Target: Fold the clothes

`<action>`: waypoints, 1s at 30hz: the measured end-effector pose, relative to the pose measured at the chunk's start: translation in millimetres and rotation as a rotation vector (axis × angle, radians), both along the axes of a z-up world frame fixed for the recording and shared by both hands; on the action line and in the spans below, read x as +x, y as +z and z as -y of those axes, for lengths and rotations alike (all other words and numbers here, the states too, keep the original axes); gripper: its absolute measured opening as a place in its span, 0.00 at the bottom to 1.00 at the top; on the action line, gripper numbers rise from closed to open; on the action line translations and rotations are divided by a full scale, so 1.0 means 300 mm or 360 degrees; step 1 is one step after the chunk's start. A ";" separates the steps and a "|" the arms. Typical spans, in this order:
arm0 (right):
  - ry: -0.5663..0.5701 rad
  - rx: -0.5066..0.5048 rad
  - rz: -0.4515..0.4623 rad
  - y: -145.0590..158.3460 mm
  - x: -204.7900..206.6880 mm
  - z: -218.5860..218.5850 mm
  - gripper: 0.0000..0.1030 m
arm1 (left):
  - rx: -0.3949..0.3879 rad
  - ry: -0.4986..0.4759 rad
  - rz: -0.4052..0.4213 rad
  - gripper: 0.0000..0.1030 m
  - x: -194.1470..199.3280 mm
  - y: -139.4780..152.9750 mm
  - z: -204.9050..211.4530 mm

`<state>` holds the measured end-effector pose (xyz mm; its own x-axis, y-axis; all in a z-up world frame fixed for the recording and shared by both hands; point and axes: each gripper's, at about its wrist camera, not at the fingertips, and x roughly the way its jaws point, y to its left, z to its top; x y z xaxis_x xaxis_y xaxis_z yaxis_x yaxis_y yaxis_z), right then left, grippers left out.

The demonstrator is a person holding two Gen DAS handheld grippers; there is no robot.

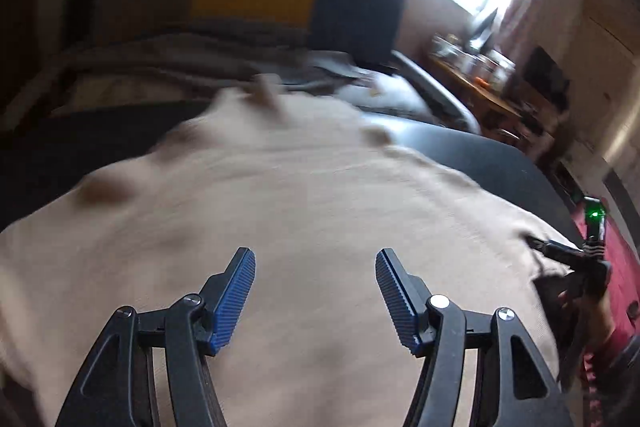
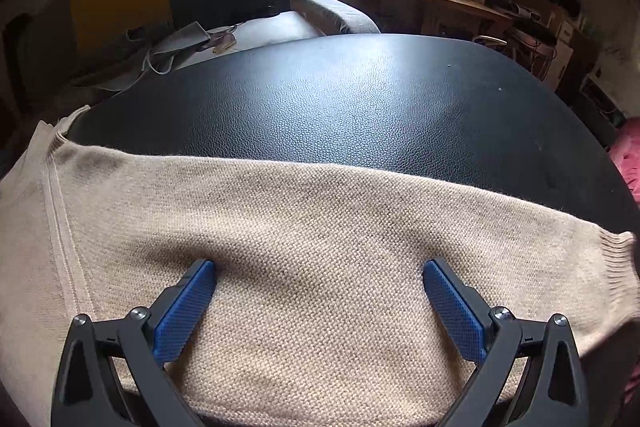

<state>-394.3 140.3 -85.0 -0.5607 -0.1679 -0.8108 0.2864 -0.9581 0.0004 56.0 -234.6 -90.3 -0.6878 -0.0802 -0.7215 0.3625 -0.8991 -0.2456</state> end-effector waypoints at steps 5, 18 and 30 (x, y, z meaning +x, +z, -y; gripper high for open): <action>-0.0046 0.0124 -0.0051 0.092 0.027 0.052 1.00 | -0.0073 0.0191 -0.0002 0.62 0.237 0.014 0.199; 0.1365 -0.0162 0.0031 0.172 0.760 1.160 1.00 | -0.0086 0.0761 0.0141 0.62 0.907 -0.055 0.381; 0.1481 -0.0029 -0.0099 -0.006 0.938 1.419 1.00 | -0.0224 0.0763 0.0022 0.62 0.649 0.164 0.522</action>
<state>-112.8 -285.4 -86.8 -0.2365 -0.5837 -0.7767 0.9390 -0.3428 -0.0283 250.7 -391.1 -41.1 -0.5399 -0.4822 -0.6900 0.7456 -0.6543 -0.1262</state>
